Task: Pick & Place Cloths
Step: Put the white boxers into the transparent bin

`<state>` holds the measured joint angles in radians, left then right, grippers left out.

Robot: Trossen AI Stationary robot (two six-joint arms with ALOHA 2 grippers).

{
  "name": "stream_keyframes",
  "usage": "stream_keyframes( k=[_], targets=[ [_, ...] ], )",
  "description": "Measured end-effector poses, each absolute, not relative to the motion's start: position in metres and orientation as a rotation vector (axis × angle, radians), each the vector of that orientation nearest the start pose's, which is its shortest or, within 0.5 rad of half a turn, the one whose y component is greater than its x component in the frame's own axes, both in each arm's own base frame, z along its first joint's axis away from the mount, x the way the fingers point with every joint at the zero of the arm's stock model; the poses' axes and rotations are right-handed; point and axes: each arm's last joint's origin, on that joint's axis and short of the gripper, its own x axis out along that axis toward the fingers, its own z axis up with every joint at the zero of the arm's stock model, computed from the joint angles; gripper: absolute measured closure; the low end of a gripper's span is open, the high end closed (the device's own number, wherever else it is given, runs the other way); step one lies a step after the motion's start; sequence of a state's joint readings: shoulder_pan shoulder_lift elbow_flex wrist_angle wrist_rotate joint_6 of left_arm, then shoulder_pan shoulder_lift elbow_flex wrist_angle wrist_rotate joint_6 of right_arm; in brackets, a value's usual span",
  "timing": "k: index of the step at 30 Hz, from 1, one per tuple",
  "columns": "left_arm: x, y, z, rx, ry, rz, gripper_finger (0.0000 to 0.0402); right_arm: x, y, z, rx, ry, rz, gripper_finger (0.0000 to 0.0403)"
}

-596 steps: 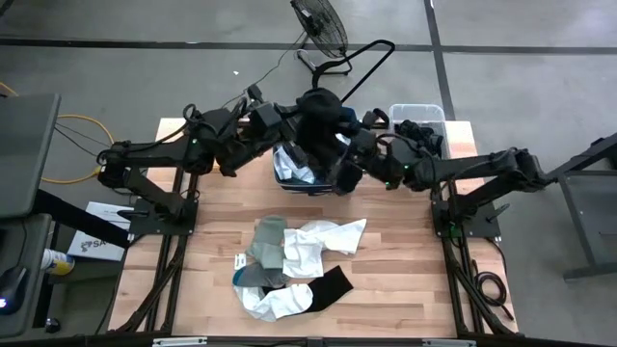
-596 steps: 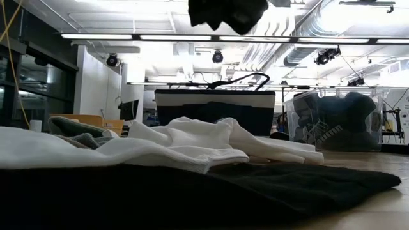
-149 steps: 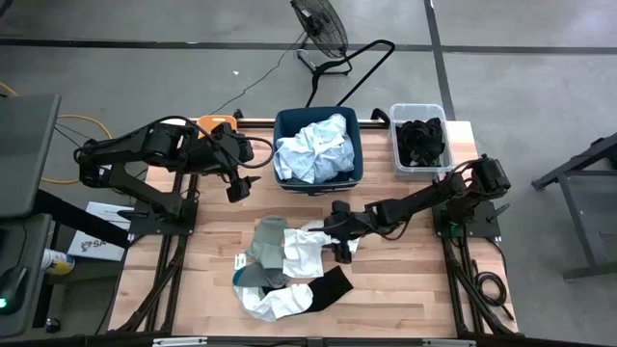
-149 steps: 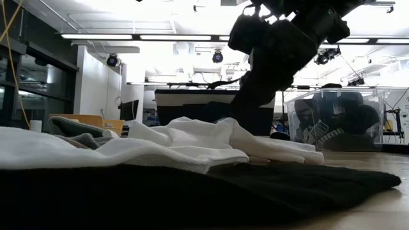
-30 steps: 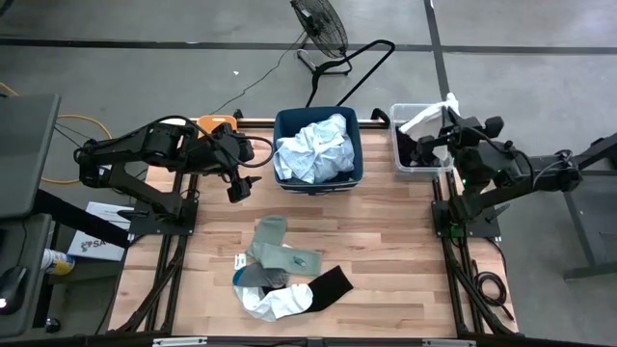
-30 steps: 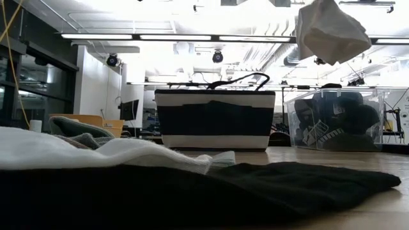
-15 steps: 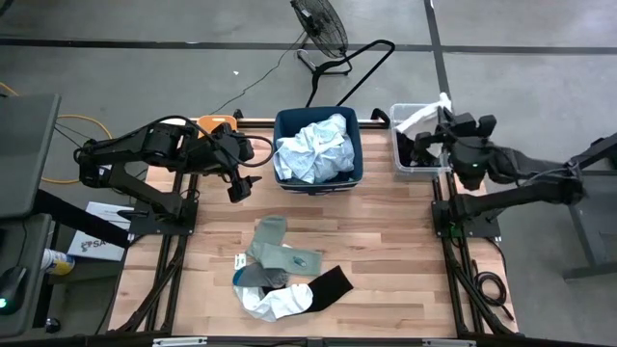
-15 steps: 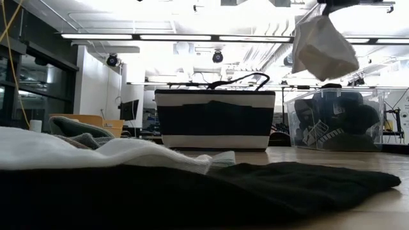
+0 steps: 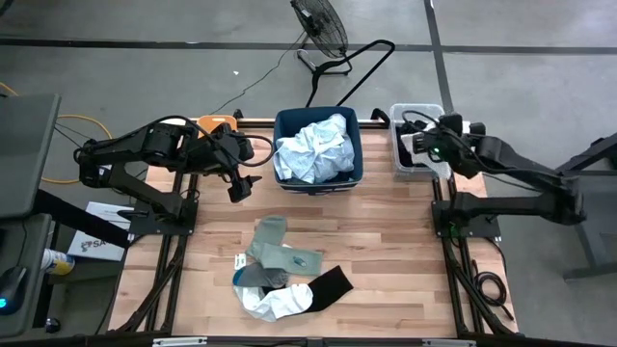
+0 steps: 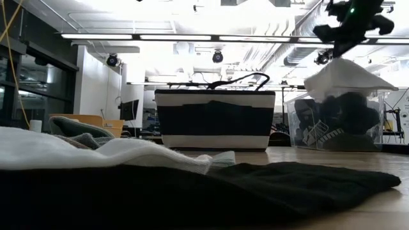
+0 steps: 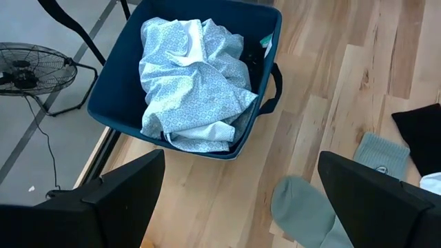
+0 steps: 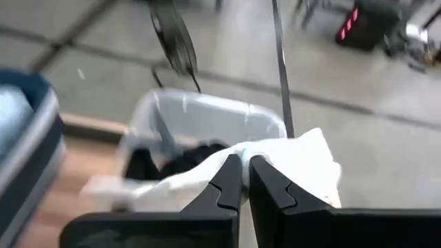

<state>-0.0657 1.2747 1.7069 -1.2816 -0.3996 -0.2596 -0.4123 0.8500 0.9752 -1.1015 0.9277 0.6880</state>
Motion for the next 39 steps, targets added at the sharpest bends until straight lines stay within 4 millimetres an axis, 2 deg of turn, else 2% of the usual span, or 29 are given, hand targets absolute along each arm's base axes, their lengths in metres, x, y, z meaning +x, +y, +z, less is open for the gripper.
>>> stream_keyframes(
  k=[7,11,21,30,39],
  targets=[
    [0.203,-0.002,0.442,-0.051,0.780,0.420,0.0026,0.122,-0.101,0.302,0.365,0.750,-1.509,0.0398],
    [0.203,-0.002,0.442,-0.053,0.780,0.421,0.0026,0.132,-0.121,0.290,0.378,0.873,-1.460,0.0398],
    [0.203,-0.002,0.442,-0.080,0.774,0.432,0.0026,0.152,-0.172,0.257,0.482,0.991,-1.351,0.0398],
    [0.203,-0.002,0.442,-0.089,0.772,0.436,0.0026,0.146,-0.205,0.229,0.578,1.113,-1.316,0.0398],
    [0.203,-0.002,0.442,-0.101,0.772,0.442,0.0026,0.138,-0.221,0.214,0.714,1.146,-1.234,0.0398]
  ],
)
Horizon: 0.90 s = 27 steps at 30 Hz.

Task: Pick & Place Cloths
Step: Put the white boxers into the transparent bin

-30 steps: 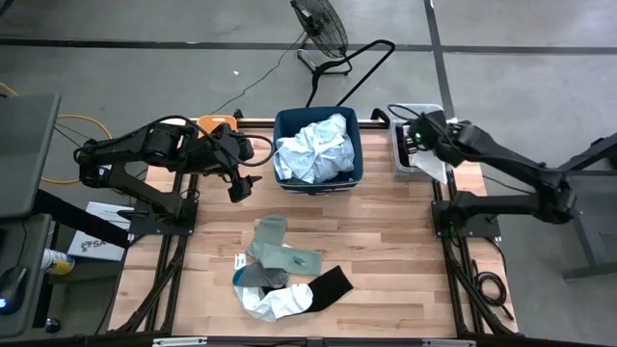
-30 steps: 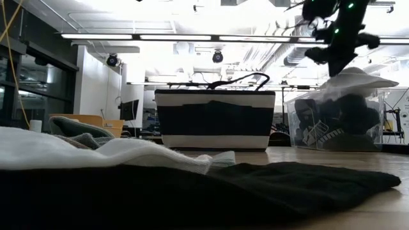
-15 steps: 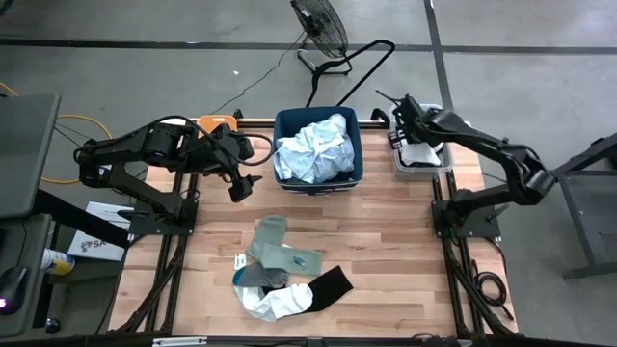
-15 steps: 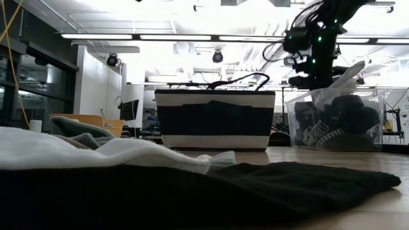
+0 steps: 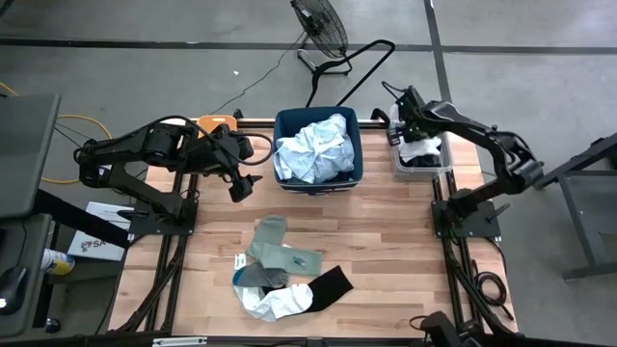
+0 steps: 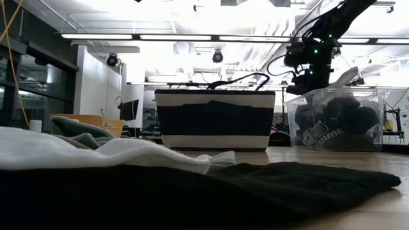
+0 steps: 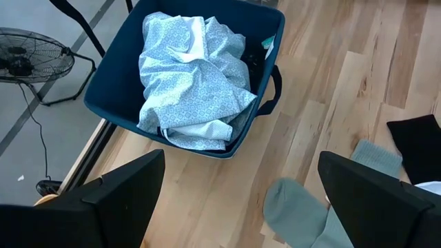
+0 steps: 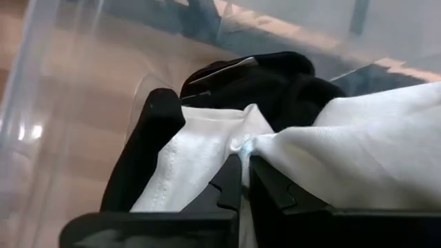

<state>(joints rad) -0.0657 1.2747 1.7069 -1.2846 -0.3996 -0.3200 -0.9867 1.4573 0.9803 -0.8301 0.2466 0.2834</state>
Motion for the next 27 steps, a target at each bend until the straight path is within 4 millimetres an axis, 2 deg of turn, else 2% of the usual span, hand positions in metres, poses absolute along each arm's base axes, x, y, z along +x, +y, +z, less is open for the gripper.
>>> stream_keyframes(
  k=[4,8,14,22,27],
  targets=[
    [0.203,-0.002,0.442,-0.105,0.771,0.443,0.0026,0.132,-0.225,0.214,0.798,1.106,-1.189,0.0396],
    [0.203,-0.002,0.442,-0.105,0.771,0.443,0.0026,0.128,-0.223,0.218,0.810,1.077,-1.166,0.0371],
    [0.203,-0.003,0.442,-0.127,0.782,0.397,0.0026,0.124,-0.216,0.240,0.741,0.964,-1.151,0.0303],
    [0.203,-0.004,0.442,-0.160,0.780,0.383,0.0026,0.116,-0.202,0.276,0.663,0.744,-1.172,0.0189],
    [0.203,-0.004,0.442,-0.183,0.775,0.393,0.0026,0.108,-0.186,0.300,0.641,0.586,-1.149,0.0153]
  ],
)
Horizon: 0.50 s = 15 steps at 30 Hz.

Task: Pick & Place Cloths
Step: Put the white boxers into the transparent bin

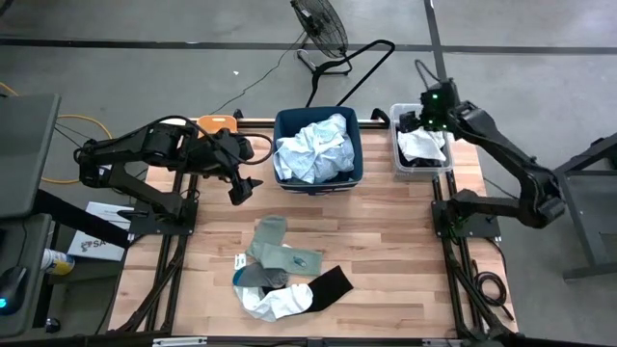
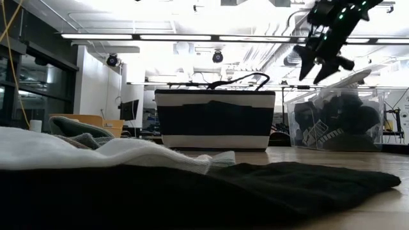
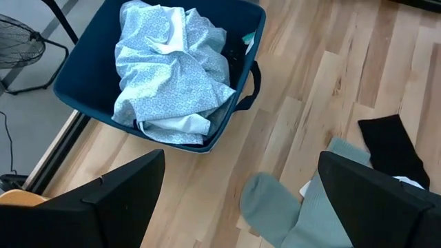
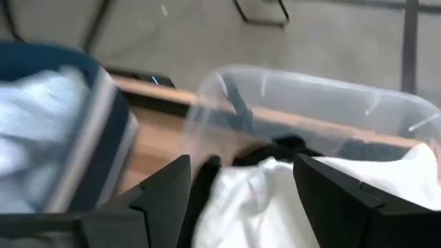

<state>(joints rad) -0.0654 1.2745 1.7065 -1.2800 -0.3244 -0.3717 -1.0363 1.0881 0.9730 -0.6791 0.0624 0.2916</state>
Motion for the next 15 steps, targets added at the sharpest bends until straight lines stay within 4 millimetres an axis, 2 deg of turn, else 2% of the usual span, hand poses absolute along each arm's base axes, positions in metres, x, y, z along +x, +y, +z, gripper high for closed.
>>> stream_keyframes(
  k=[5,8,15],
  targets=[
    [0.204,-0.004,0.442,-0.183,0.774,0.395,0.0026,0.098,-0.168,0.318,0.662,0.459,-1.141,0.0156],
    [0.203,-0.004,0.442,-0.181,0.774,0.398,0.0026,0.094,-0.157,0.322,0.732,0.425,-1.147,0.0167],
    [0.203,-0.004,0.441,-0.177,0.781,0.401,0.0026,0.096,-0.137,0.320,0.865,0.409,-1.243,0.0226]
  ],
)
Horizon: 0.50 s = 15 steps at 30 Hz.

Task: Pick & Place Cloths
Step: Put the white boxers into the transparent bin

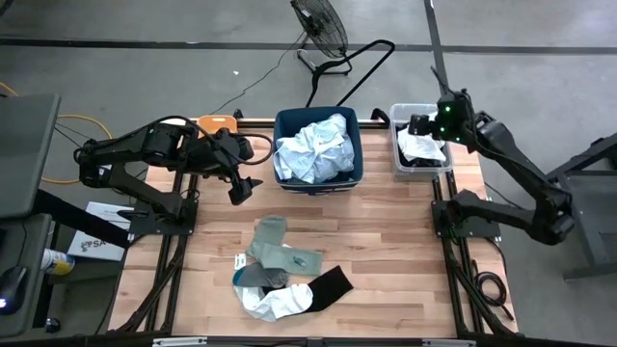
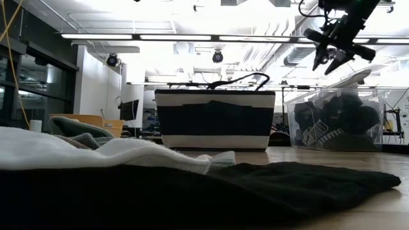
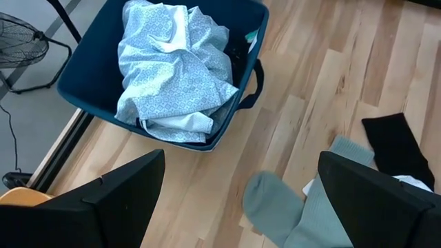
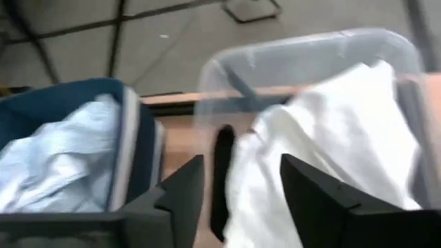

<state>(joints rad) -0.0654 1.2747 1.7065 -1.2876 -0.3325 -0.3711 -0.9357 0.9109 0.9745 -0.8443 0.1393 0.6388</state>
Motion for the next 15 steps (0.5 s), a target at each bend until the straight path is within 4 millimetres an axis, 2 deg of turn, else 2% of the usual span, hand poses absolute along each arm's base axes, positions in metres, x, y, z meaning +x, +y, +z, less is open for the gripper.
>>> stream_keyframes(
  k=[3,8,11,15],
  targets=[
    [0.204,-0.004,0.440,-0.162,0.790,0.397,0.0026,0.100,-0.131,0.317,0.875,0.436,-1.284,0.0275],
    [0.205,-0.004,0.438,-0.125,0.819,0.368,0.0026,0.110,-0.126,0.322,0.822,0.455,-1.186,0.0382],
    [0.204,-0.005,0.437,-0.112,0.842,0.344,0.0026,0.114,-0.124,0.338,0.763,0.500,-1.153,0.0397],
    [0.204,-0.005,0.437,-0.111,0.842,0.342,0.0026,0.121,-0.128,0.358,0.704,0.650,-1.157,0.0400]
  ],
)
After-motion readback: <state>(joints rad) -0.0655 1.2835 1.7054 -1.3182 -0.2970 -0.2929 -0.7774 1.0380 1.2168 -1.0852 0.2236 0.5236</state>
